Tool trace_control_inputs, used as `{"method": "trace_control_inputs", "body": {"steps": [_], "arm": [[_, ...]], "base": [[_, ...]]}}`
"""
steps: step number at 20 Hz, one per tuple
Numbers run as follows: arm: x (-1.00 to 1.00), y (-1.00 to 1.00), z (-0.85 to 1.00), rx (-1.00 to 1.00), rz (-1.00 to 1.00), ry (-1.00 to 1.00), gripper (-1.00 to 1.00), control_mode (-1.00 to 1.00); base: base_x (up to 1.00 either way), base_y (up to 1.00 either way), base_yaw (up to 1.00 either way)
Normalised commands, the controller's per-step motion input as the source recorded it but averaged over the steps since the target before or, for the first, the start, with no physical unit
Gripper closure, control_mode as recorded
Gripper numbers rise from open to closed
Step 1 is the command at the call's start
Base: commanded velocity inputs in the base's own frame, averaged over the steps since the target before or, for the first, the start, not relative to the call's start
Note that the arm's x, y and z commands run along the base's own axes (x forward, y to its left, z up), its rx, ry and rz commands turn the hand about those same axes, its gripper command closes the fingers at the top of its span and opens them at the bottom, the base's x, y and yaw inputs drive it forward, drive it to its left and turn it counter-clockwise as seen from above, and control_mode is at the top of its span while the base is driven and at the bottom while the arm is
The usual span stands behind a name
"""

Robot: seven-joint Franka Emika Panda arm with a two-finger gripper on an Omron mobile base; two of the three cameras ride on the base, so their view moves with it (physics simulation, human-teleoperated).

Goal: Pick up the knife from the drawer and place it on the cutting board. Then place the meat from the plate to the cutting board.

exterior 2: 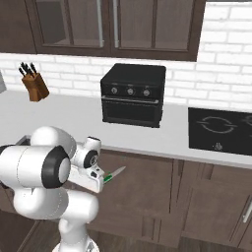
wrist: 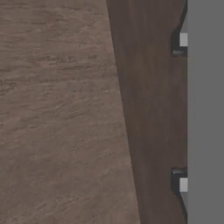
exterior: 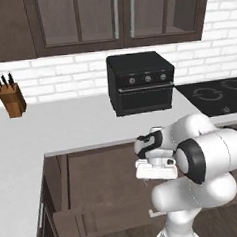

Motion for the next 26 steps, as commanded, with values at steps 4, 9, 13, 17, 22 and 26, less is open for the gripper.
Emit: {"method": "trace_control_inputs", "body": {"steps": [4,9,13,17,22,26], "arm": [[0.90,0.00,0.12,0.00,-0.11,0.04,-1.00,-1.00],[0.86,0.00,-0.29,-0.08,-0.11,0.12,-1.00,-1.00],[0.72,0.00,-0.48,-0.19,-0.16,0.03,-1.00,-1.00],[0.14,-0.16,-0.30,-0.22,-0.16,-0.02,-1.00,-1.00],[0.02,-0.33,-0.31,-0.14,-0.11,0.00,-1.00,-1.00],[0.14,-0.06,-0.25,0.00,-0.01,-0.13,-1.00,-1.00]], "base": [[0.00,0.00,0.00],[0.00,0.00,0.00],[0.00,0.00,0.00],[0.00,0.00,0.00],[0.00,0.00,0.00],[0.00,0.00,0.00]]}}
